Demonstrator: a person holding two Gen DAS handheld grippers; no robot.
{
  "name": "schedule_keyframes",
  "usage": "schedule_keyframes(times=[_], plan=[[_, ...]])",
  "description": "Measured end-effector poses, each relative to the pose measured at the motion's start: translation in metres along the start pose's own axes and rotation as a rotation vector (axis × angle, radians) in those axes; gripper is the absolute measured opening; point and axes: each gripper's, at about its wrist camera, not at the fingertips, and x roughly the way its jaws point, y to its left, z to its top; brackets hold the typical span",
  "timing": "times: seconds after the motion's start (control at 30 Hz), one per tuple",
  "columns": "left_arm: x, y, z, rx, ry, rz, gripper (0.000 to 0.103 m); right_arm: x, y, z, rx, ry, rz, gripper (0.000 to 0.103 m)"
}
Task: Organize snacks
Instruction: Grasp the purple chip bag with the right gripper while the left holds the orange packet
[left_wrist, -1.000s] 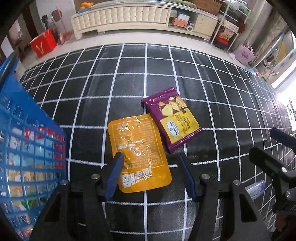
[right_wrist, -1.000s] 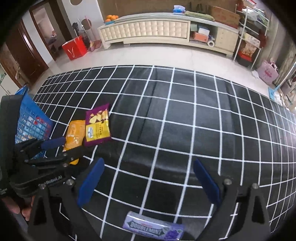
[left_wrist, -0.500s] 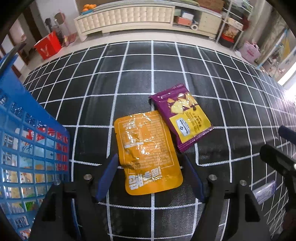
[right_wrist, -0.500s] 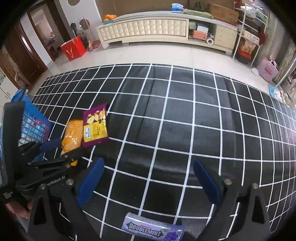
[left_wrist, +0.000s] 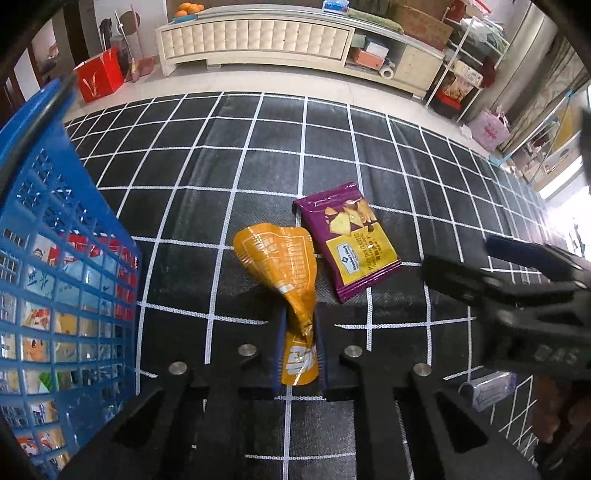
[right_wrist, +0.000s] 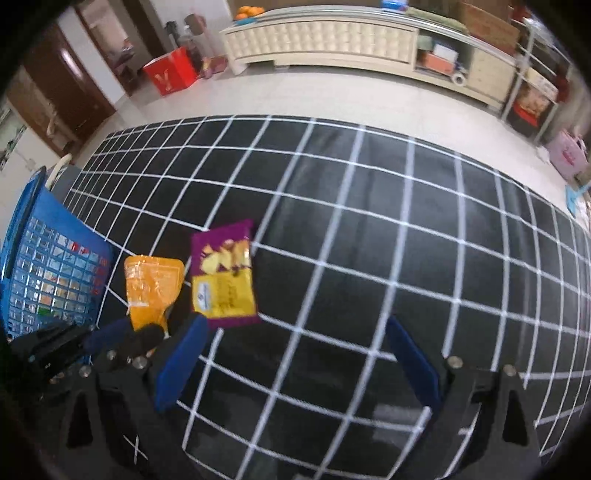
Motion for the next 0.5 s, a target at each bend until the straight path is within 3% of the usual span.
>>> schedule_keyframes(times=[0.17, 0.37, 0.5], plan=[[-0.01, 0.01, -0.004, 0.0, -0.025, -0.016, 0.012, 0.014, 0.017, 0.007, -0.063, 0.02, -0.01, 0.097], [-0.014, 0.013, -0.003, 0.001, -0.025, -0.026, 0.012, 0.023, 0.027, 0.009, -0.093, 0.033, -0.035, 0.087], [-0.01, 0.002, 0.002, 0.024, -0.048, 0.028, 0.012, 0.026, 0.033, 0.008, -0.106, 0.016, -0.039, 0.085]])
